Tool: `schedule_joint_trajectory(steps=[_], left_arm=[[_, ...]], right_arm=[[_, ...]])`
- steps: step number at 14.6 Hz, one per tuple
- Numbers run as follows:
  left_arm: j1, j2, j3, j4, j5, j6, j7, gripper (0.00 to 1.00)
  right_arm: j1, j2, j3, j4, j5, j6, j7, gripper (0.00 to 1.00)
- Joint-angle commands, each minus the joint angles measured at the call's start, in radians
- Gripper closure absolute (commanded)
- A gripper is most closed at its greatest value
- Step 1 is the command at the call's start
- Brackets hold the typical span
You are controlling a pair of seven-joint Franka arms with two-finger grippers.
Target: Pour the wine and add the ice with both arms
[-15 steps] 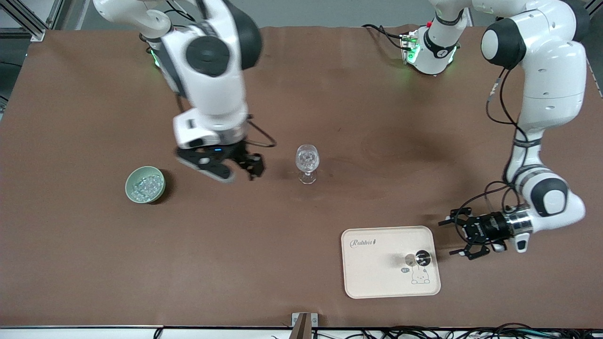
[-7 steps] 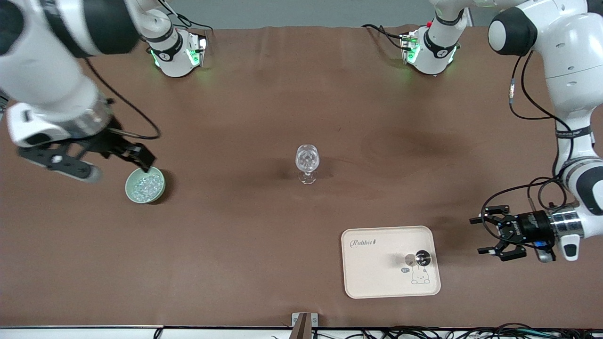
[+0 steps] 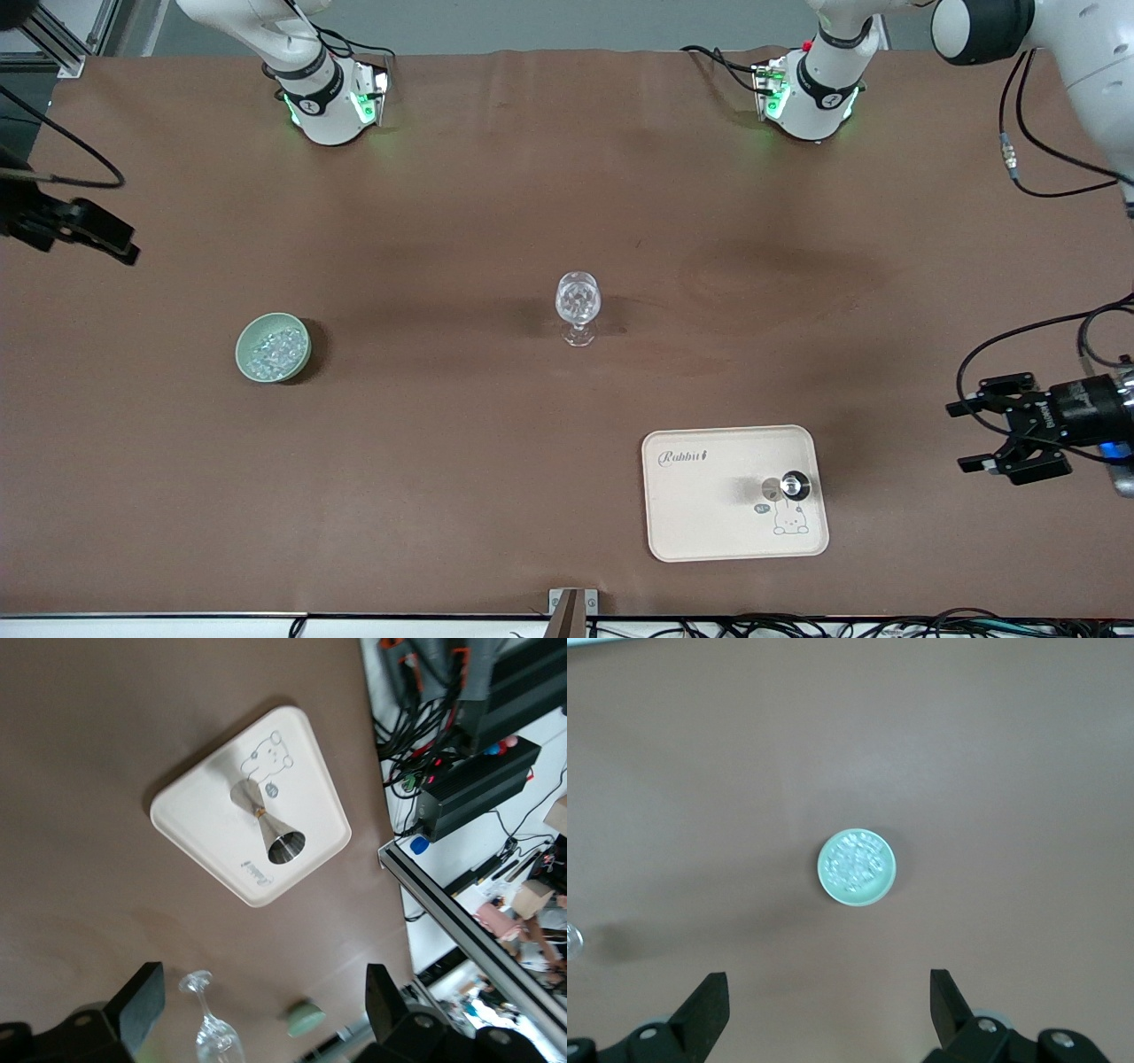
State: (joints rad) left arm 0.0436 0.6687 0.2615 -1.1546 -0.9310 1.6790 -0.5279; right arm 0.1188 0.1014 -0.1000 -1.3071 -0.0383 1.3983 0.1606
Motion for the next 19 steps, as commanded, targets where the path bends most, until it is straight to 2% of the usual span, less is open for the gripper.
schedule_joint_trajectory(steps=[1, 3, 5, 7, 8, 11, 12, 16, 19], left_arm=[[-0.017, -0.107, -0.014, -0.019, 0.137, 0.062, 0.068, 0.0], [-0.025, -0.165, -0.088, -0.019, 0.368, 0.068, 0.071, 0.0], [-0.024, -0.201, -0.226, -0.022, 0.67, 0.123, 0.069, 0.0], [-0.019, -0.239, -0.342, -0.03, 0.876, 0.12, 0.051, 0.0], [-0.016, -0.244, -0.376, -0.031, 0.93, 0.12, 0.033, 0.0], [-0.022, -0.282, -0.39, -0.037, 0.931, 0.114, -0.081, 0.0], [-0.021, -0.305, -0.39, -0.043, 0.933, 0.082, -0.061, 0.0], [-0.024, -0.405, -0.377, -0.06, 0.943, -0.088, 0.269, 0.0], [-0.031, -0.504, -0.341, -0.105, 0.943, -0.172, 0.399, 0.0]], right_arm=[[-0.05, -0.086, 0.026, -0.119, 0.017, 0.01, -0.036, 0.0], [-0.077, -0.086, 0.042, -0.119, 0.017, 0.011, -0.041, 0.0], [-0.082, -0.088, 0.042, -0.127, 0.017, 0.008, -0.041, 0.0], [-0.097, -0.086, 0.043, -0.127, 0.017, 0.008, -0.043, 0.0], [-0.099, -0.086, 0.043, -0.127, 0.021, 0.01, -0.043, 0.0], [-0.097, -0.086, 0.042, -0.127, 0.026, 0.01, -0.072, 0.0], [-0.099, -0.088, 0.042, -0.129, 0.026, 0.01, -0.072, 0.0], [-0.099, -0.091, 0.042, -0.147, 0.026, 0.028, -0.076, 0.0], [-0.099, -0.082, 0.039, -0.133, 0.021, 0.038, -0.075, 0.0]])
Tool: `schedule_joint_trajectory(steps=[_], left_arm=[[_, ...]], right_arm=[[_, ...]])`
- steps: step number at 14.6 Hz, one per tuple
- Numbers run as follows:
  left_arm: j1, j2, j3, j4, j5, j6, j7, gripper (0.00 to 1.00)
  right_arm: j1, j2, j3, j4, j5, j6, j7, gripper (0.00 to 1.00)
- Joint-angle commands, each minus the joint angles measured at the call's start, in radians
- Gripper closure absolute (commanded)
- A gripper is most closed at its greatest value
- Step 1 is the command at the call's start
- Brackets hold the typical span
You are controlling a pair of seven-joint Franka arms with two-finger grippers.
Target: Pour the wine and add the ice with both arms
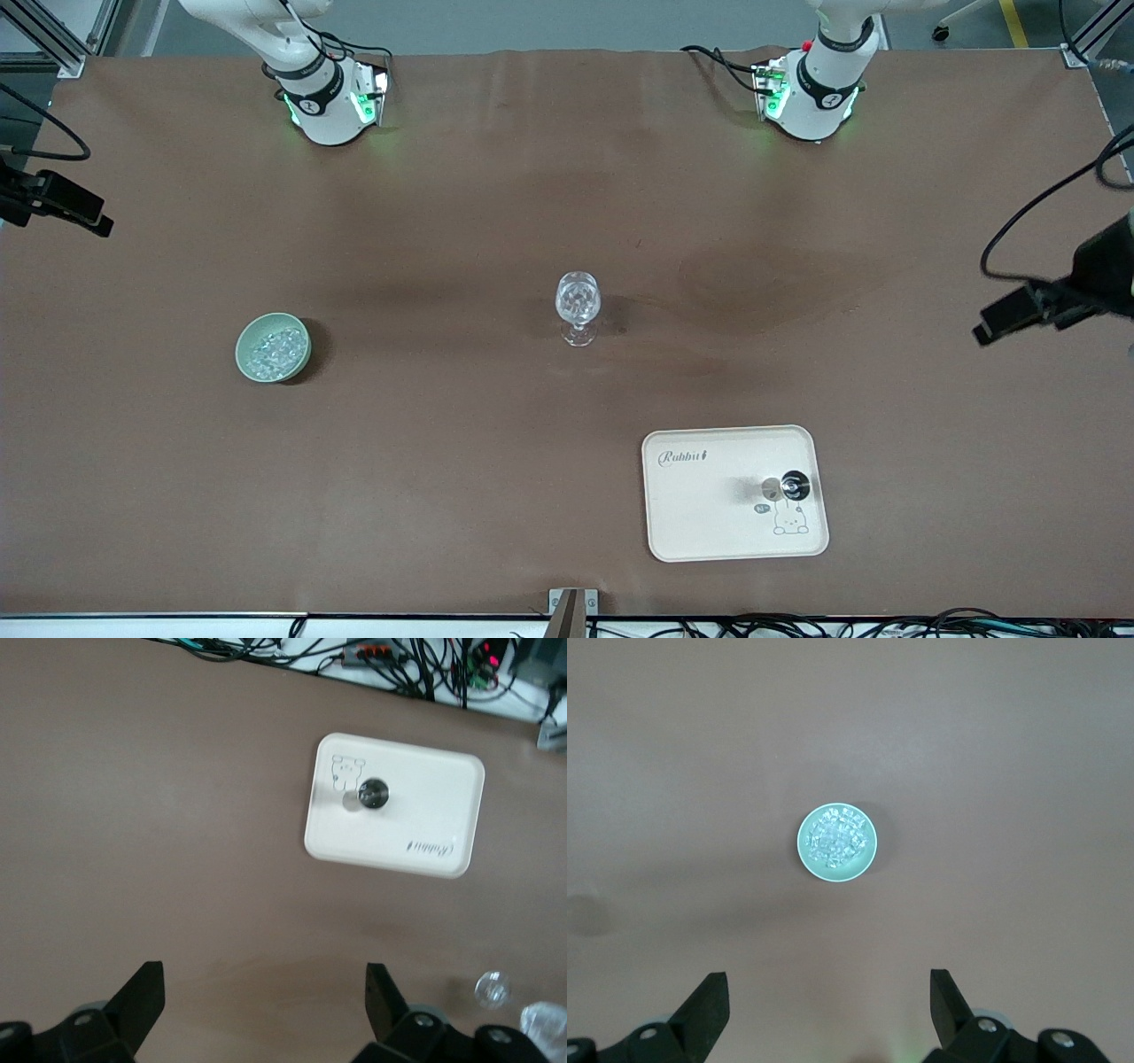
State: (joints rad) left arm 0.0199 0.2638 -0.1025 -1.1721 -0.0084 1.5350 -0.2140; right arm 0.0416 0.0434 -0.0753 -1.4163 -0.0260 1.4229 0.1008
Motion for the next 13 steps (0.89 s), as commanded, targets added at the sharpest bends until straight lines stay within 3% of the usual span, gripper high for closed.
schedule_joint_trajectory(steps=[1, 4, 7, 11, 13], left_arm=[[-0.011, -0.145, 0.038, -0.122, 0.019, -0.041, 0.135, 0.0], [-0.07, -0.299, 0.122, -0.269, 0.019, -0.061, 0.197, 0.0], [-0.075, -0.403, 0.13, -0.38, 0.008, -0.056, 0.206, 0.0], [-0.074, -0.4, 0.102, -0.377, 0.008, -0.056, 0.217, 0.0], [-0.081, -0.336, 0.101, -0.298, 0.01, -0.058, 0.214, 0.0]], right_arm=[[-0.014, -0.025, 0.014, -0.021, 0.005, 0.011, -0.012, 0.0], [-0.014, -0.025, 0.014, -0.021, 0.009, 0.016, -0.004, 0.0], [-0.019, -0.025, 0.014, -0.021, 0.011, 0.014, -0.004, 0.0], [-0.025, -0.025, 0.015, -0.021, 0.012, 0.013, -0.009, 0.0], [-0.035, -0.025, 0.017, -0.021, 0.012, 0.011, -0.013, 0.0]])
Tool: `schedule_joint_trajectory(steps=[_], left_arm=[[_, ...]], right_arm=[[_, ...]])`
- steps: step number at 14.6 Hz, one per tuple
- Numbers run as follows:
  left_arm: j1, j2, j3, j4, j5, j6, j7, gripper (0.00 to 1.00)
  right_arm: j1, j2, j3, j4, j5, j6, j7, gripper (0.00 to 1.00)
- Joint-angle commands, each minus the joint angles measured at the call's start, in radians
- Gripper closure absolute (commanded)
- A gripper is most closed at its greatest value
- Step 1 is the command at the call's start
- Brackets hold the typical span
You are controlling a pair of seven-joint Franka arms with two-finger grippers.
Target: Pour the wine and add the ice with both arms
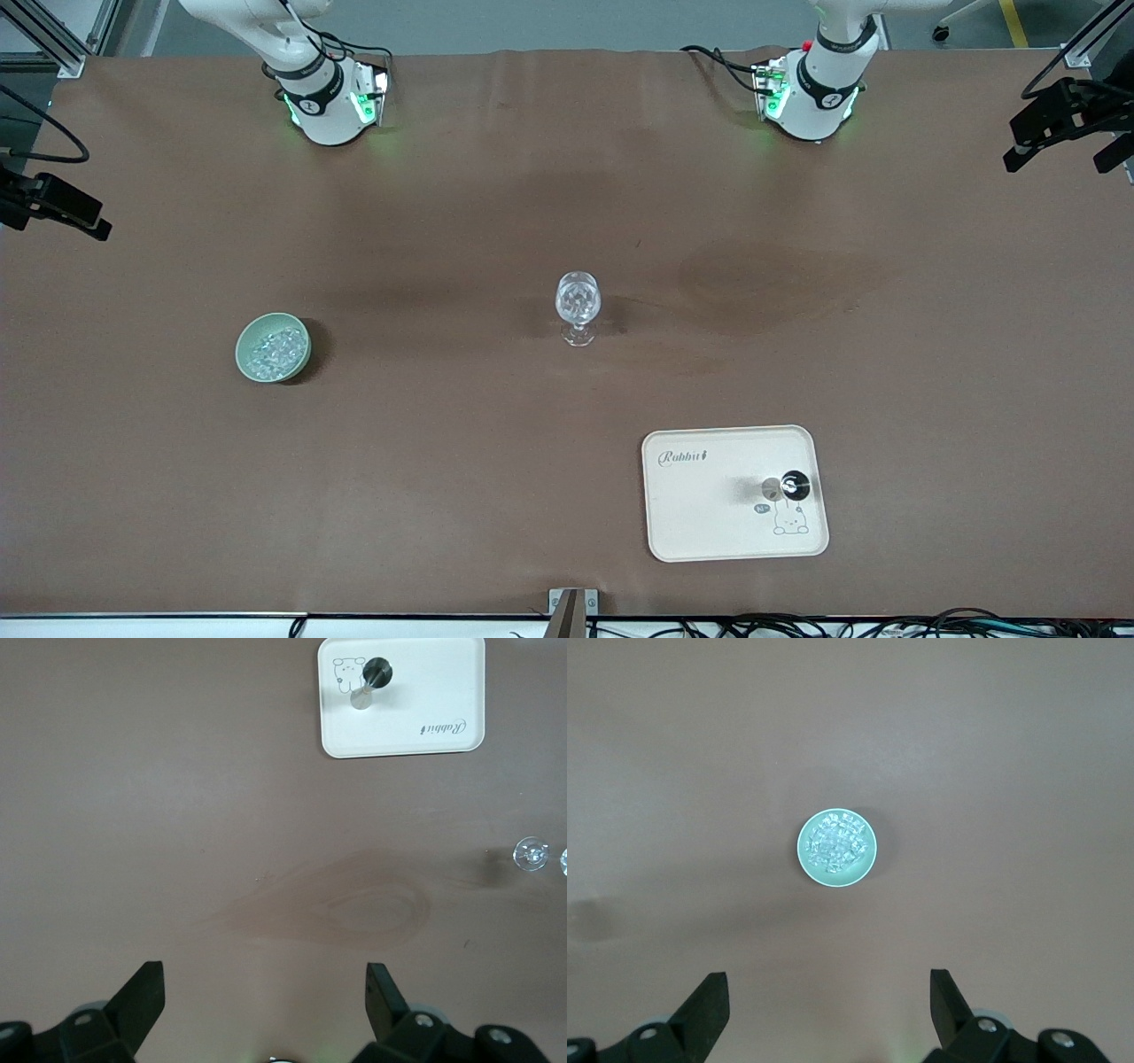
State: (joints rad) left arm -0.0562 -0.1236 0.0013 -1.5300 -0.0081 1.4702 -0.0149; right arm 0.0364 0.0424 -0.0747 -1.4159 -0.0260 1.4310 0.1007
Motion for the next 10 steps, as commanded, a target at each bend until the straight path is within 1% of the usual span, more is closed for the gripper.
schedule_joint_trajectory(steps=[1, 2, 3, 4, 7, 10], left_arm=[[-0.01, 0.08, -0.004, 0.097, 0.01, 0.001, 0.012, 0.0], [-0.008, 0.09, -0.012, 0.103, 0.013, 0.002, 0.007, 0.0], [0.005, 0.09, -0.047, 0.1, 0.022, 0.002, 0.0, 0.0], [0.01, 0.09, -0.059, 0.097, 0.02, 0.001, -0.002, 0.0], [0.03, 0.065, -0.061, 0.054, 0.019, -0.022, -0.003, 0.0], [0.026, 0.068, -0.06, 0.054, 0.022, -0.021, -0.028, 0.0]], right_arm=[[-0.029, -0.024, 0.018, -0.021, 0.012, 0.003, -0.013, 0.0], [-0.023, -0.024, 0.018, -0.021, 0.012, 0.0, -0.013, 0.0], [-0.023, -0.024, 0.018, -0.023, 0.012, 0.002, -0.013, 0.0], [-0.023, -0.022, 0.018, -0.023, 0.012, 0.006, -0.013, 0.0], [-0.024, -0.022, 0.016, -0.023, 0.012, 0.006, -0.013, 0.0], [-0.024, -0.022, 0.016, -0.021, 0.012, 0.012, -0.015, 0.0]])
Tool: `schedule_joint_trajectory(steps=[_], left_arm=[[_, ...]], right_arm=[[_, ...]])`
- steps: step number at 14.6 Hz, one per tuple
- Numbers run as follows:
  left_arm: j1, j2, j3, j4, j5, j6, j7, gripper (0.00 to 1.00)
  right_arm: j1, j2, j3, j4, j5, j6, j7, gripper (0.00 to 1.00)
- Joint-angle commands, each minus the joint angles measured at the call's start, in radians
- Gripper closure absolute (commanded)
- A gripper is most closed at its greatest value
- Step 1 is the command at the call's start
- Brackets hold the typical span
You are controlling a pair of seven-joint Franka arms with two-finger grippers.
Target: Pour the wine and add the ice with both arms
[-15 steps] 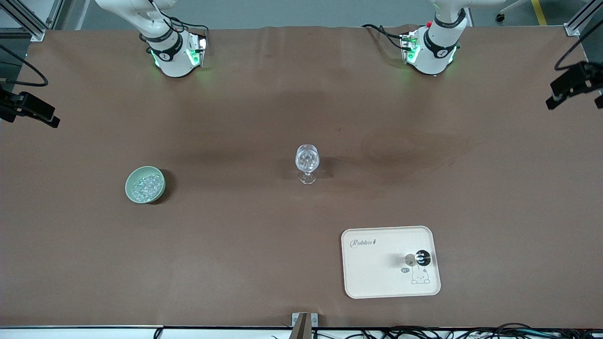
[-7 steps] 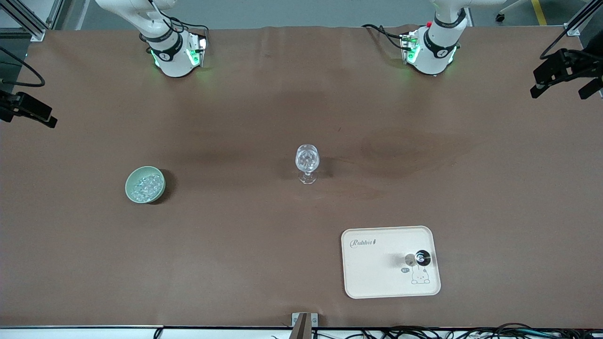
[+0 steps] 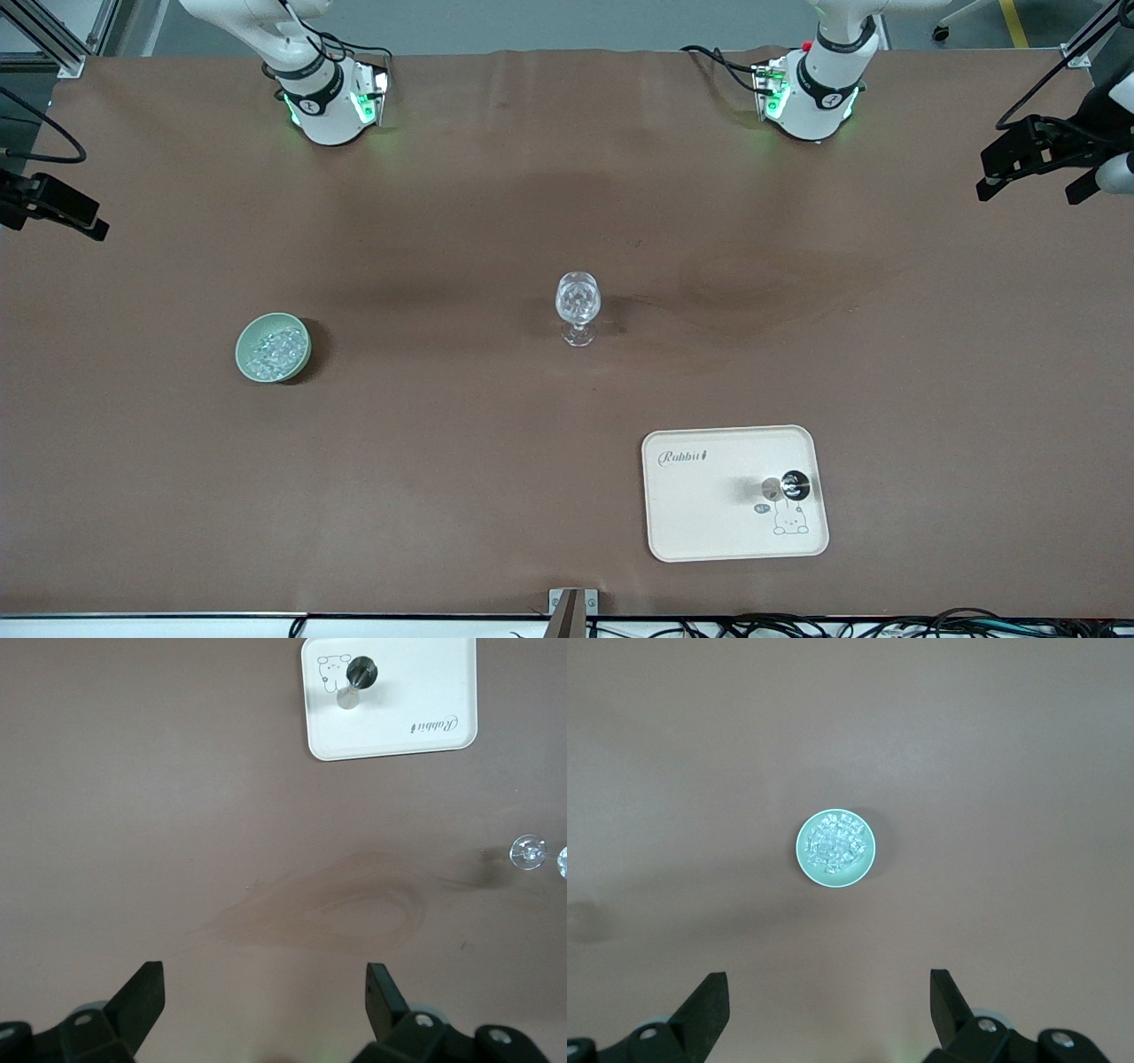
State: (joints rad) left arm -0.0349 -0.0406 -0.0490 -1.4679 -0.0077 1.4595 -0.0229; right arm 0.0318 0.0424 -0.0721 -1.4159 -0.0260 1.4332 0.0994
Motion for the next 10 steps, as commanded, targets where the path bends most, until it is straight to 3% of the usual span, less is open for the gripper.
schedule_joint_trajectory(steps=[1, 10], left_arm=[[0.006, -0.016, -0.009, -0.009, 0.022, -0.01, -0.026, 0.0], [0.0, -0.013, -0.034, -0.028, 0.025, 0.005, -0.078, 0.0]], right_arm=[[-0.02, -0.022, 0.014, -0.021, 0.012, 0.012, -0.014, 0.0], [-0.023, -0.021, 0.014, -0.02, 0.011, 0.013, -0.014, 0.0]])
